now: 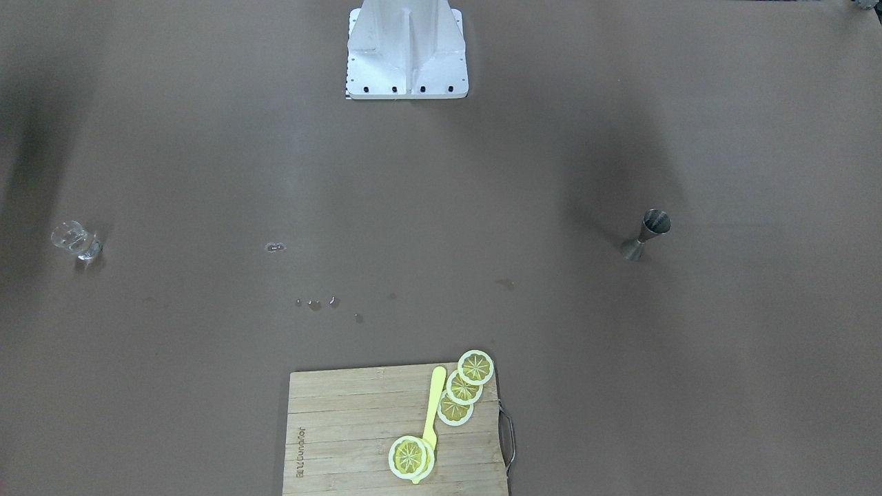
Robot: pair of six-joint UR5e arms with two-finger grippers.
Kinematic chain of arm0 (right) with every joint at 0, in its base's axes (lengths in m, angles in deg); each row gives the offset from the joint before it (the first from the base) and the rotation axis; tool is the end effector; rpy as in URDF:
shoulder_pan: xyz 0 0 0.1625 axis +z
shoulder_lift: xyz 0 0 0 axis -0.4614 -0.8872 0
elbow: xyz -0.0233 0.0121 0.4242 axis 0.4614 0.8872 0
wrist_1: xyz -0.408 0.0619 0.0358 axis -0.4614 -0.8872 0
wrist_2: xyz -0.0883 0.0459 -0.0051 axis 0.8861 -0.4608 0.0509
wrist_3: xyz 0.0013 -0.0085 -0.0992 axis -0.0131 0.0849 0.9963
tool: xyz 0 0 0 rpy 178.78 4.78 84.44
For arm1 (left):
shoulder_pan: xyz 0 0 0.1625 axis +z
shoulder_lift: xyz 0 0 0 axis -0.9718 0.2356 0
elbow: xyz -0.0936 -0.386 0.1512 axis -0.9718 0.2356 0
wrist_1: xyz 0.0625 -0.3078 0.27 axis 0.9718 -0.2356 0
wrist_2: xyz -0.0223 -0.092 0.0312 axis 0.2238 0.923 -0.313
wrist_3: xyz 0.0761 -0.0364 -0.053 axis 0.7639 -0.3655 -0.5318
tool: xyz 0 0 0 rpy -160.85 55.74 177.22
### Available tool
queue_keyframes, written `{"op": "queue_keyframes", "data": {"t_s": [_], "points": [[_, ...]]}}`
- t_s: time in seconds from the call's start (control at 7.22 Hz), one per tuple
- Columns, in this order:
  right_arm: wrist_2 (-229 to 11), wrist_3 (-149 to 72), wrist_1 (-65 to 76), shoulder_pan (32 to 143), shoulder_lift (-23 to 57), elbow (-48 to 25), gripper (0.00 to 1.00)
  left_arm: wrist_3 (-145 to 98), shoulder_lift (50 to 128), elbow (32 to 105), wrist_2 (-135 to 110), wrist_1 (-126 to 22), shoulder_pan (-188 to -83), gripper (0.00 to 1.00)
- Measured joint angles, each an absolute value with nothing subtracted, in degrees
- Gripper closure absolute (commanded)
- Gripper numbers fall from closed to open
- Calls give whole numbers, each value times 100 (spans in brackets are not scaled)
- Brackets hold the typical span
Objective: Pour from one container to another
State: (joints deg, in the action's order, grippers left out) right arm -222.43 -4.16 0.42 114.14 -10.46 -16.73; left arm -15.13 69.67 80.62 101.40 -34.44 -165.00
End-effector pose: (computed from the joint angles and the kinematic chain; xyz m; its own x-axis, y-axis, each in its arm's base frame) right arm 0.0349 -0.4534 0.6284 0.6307 -0.4557 0.6282 0.2641 0.8872 0.3783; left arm -0.0502 -0.5050 0.5194 0.6931 0.1964 -0.6935 0.0511 0.9464 0.3191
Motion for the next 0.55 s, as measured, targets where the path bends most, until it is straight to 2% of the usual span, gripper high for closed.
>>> {"op": "queue_keyframes", "data": {"t_s": [0.28,0.55], "points": [[-22313,-164,433,11341,-1059,-1606,0,-2284,7046,8219,10037,-4042,-16145,3],[-22354,27,934,11088,-1088,-1545,0,-3308,7064,8791,9346,-4239,-15367,3]]}}
